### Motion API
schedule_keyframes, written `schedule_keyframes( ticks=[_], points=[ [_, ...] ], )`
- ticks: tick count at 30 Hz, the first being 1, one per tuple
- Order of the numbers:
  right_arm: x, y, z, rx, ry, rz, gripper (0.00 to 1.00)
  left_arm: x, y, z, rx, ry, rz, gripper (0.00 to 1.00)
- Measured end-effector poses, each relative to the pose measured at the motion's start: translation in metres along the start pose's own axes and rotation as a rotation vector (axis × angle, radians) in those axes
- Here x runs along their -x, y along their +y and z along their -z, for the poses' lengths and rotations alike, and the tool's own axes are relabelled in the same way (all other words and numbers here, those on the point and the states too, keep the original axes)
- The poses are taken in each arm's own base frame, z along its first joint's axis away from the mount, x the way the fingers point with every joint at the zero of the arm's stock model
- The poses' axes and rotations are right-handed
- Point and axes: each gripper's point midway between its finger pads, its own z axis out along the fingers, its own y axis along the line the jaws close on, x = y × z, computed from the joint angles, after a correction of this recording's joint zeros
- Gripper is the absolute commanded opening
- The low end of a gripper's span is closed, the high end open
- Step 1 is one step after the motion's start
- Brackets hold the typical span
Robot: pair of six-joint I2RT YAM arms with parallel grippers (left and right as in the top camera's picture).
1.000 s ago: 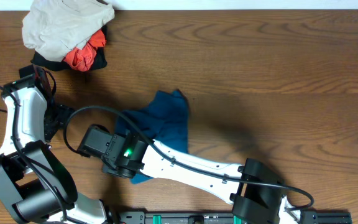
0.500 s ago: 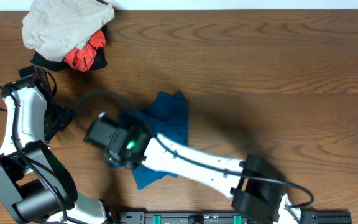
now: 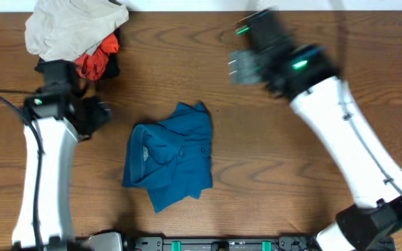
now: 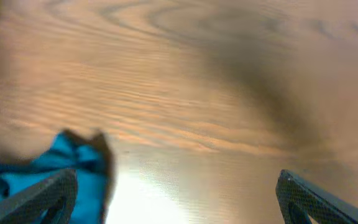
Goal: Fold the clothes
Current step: 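Release the shirt and lift the right gripper away to the far right, then move the left gripper onto the shirt's left side and grasp it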
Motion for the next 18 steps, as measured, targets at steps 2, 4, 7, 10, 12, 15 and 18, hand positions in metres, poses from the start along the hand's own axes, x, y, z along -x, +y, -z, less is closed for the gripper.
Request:
schedule_keyframes(
  ticks=[2,4,7,10,12,15,18],
  points=[
    [-0.003,-0.027,-0.008,0.007,0.060,-0.072,0.99,-0.019,-0.022,0.014,-0.066,0.016,-0.111,0.98],
    [-0.006,-0.046,-0.014,0.015,0.103,-0.126,0.99,-0.039,-0.037,0.019,-0.096,0.058,-0.202,0.98],
    [-0.007,-0.064,-0.016,0.030,0.130,-0.180,0.99,-0.063,-0.054,0.018,-0.126,0.110,-0.302,0.98],
    [-0.007,-0.067,-0.017,0.048,0.136,-0.187,0.99,-0.089,-0.064,0.011,-0.160,0.180,-0.363,0.99],
    [-0.007,-0.065,-0.016,0.063,0.139,-0.177,0.99,-0.109,-0.068,0.006,-0.180,0.236,-0.397,0.98],
    [-0.004,-0.062,-0.016,0.078,0.131,-0.163,0.99,-0.137,-0.073,-0.003,-0.208,0.307,-0.445,0.93],
    [-0.001,-0.060,-0.017,0.089,0.119,-0.157,0.99,-0.152,-0.075,-0.013,-0.225,0.334,-0.475,0.93]
  ],
)
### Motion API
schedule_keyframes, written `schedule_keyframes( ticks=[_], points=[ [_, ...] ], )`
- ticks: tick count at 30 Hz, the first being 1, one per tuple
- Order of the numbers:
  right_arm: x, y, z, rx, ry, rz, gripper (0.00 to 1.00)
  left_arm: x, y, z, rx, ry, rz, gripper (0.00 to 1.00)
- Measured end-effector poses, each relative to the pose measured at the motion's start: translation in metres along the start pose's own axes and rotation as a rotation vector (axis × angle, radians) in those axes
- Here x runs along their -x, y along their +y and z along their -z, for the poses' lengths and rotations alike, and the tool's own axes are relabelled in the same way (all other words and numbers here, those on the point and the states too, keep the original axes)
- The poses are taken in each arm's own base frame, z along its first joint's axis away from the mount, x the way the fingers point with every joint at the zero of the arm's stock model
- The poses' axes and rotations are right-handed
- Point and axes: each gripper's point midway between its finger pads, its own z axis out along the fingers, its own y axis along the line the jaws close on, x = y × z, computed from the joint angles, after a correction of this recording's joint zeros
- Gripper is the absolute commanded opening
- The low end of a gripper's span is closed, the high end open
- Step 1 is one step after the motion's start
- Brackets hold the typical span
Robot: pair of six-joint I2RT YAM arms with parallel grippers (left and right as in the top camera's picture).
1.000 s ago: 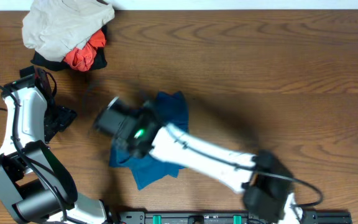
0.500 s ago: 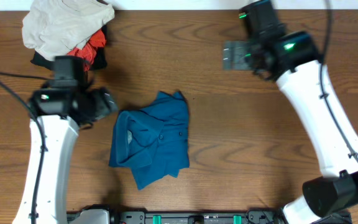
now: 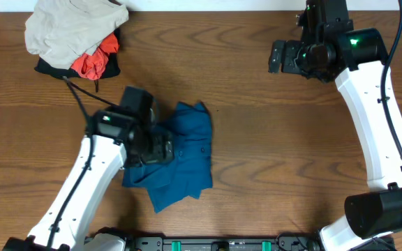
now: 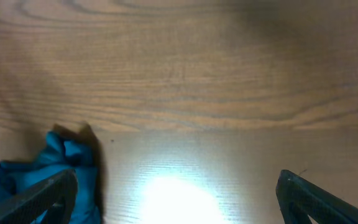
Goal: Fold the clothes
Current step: 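Move the left gripper onto the shirt's left side and grasp it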
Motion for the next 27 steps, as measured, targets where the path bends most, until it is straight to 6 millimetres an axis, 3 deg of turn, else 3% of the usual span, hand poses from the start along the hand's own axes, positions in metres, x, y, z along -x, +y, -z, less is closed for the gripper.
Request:
schedule_keyframes(
  ticks=[7,14,19,27],
  points=[
    [0.000,0.001,0.000,0.007,0.002,0.005,0.99,-0.003,0.011,-0.027,0.012,-0.004,0.015,0.93],
    [-0.002,0.001,0.000,0.005,0.010,0.026,0.99,-0.004,0.048,-0.026,0.172,-0.013,0.140,0.93],
    [-0.002,0.001,0.000,0.005,0.010,0.042,0.99,-0.005,0.058,-0.029,0.211,-0.019,0.172,0.93],
    [-0.006,0.000,0.000,0.001,0.025,0.059,0.99,-0.016,0.069,-0.056,0.195,-0.008,0.203,0.93]
  ],
)
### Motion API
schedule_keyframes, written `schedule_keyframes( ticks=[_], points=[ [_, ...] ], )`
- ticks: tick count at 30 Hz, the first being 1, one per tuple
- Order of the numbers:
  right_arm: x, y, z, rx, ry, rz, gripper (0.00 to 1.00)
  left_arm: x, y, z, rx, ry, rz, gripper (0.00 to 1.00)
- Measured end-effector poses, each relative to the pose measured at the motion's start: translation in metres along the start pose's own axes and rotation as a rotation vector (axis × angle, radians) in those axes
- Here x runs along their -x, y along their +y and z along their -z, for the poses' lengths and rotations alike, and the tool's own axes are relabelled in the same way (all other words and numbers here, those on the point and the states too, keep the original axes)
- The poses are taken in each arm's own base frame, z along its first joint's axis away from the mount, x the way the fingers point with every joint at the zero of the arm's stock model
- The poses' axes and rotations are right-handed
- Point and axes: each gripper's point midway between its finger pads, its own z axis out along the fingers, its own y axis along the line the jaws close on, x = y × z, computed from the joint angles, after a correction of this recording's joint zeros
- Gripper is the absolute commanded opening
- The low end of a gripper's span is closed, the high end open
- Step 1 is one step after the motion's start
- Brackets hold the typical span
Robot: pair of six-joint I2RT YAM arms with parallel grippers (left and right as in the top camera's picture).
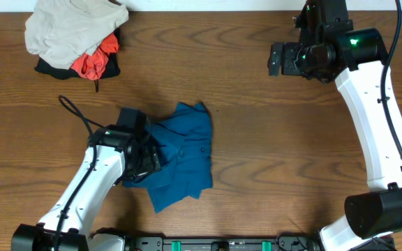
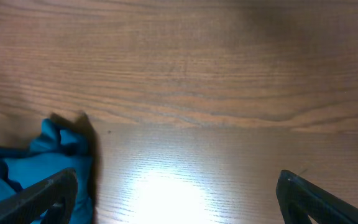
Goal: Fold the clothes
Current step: 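Move the left gripper onto the shirt's left side and grasp it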
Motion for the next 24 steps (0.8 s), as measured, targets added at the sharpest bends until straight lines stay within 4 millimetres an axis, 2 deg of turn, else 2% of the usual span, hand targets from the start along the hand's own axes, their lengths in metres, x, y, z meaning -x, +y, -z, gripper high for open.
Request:
schedule_keyframes(
  ticks=[10,16,21,24],
  points=[
    [-0.002,0.000,0.000,-0.002,0.006,0.009,0.99,0.000,-0.020,-0.002,-0.134,0.016,-0.074,0.92],
    [-0.002,-0.001,0.000,-0.002,0.009,0.009,0.99,-0.002,-0.024,-0.003,-0.158,0.028,-0.095,0.76],
    [-0.003,-0.001,0.000,-0.003,0.012,0.009,0.99,-0.003,-0.024,-0.006,-0.154,0.045,-0.097,0.72],
    [-0.003,-0.001,0.000,-0.003,0.013,0.008,0.99,-0.004,-0.024,-0.006,-0.154,0.046,-0.097,0.63]
  ],
)
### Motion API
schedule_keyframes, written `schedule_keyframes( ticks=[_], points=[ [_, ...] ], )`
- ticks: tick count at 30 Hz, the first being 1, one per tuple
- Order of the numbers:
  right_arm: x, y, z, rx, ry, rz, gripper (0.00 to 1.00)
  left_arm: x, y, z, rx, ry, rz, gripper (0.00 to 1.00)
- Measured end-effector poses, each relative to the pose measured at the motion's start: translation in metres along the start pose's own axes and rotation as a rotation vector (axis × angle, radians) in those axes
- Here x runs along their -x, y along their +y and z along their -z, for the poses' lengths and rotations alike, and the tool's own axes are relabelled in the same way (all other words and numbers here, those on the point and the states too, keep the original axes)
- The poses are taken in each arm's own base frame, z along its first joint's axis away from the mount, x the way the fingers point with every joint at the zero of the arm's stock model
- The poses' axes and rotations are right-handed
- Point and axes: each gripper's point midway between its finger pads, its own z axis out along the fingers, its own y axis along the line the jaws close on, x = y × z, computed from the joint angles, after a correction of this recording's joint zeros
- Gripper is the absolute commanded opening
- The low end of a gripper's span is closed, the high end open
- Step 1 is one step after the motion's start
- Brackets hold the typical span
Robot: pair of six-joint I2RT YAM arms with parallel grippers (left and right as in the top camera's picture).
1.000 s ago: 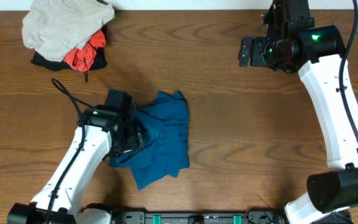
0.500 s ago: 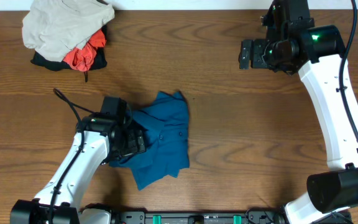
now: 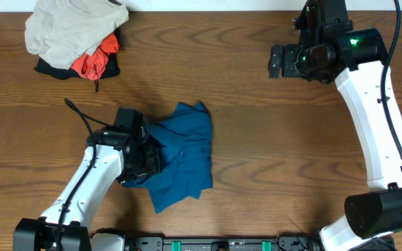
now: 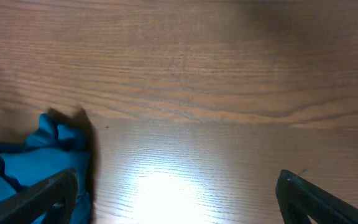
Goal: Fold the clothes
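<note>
A teal collared shirt (image 3: 183, 150) lies crumpled and partly folded near the middle of the table; one corner of it shows in the right wrist view (image 4: 33, 155). My left gripper (image 3: 144, 162) is down on the shirt's left side, near the collar, and its jaws are hidden under the wrist. My right gripper (image 3: 276, 61) hangs high over bare wood at the back right. It is open (image 4: 178, 190) with nothing between its fingers.
A heap of other clothes sits at the back left corner: a beige garment (image 3: 72, 28) on top, a red one (image 3: 93, 64) and something black beneath. The wooden table (image 3: 271, 160) runs out to the front edge, where the arm bases stand.
My left gripper has shifted slightly toward the front on the shirt's left edge, and the cloth there has bunched a little. The right arm has not moved.
My left arm stood at the far left beside the clothes heap while the right arm was blurred over the back middle. Then the left gripper was on the shirt's upper left and the right arm at the back right. The left gripper has since stayed on the shirt's left edge.
</note>
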Motion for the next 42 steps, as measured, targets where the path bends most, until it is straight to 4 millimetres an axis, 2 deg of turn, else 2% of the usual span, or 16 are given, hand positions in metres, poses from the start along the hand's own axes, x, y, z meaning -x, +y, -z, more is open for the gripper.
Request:
schedule_keyframes(
  ticks=[4,7,13,19,25,32,42],
  points=[
    [0.000,0.000,0.000,0.000,0.000,0.000,0.99,0.000,0.000,0.000,0.000,0.001,0.000,0.49],
    [0.000,0.000,0.000,0.000,0.000,0.000,0.99,-0.001,0.000,0.000,0.001,0.005,-0.002,0.46],
    [0.000,0.000,0.000,0.000,0.000,0.000,0.99,-0.003,0.002,0.000,0.008,0.010,0.003,0.20],
    [0.000,0.000,0.000,0.000,0.001,0.001,0.98,-0.001,0.007,0.001,0.037,0.000,0.002,0.06],
    [0.000,0.000,0.000,0.000,0.001,0.005,0.98,0.003,0.010,0.015,0.075,0.002,0.005,0.06],
    [0.000,0.000,0.000,0.000,0.002,0.008,0.98,0.029,0.017,0.042,0.157,-0.089,0.027,0.06],
    [-0.002,-0.001,0.000,-0.002,0.008,0.017,0.98,0.036,0.043,0.048,0.238,-0.128,0.167,0.06]
  ],
)
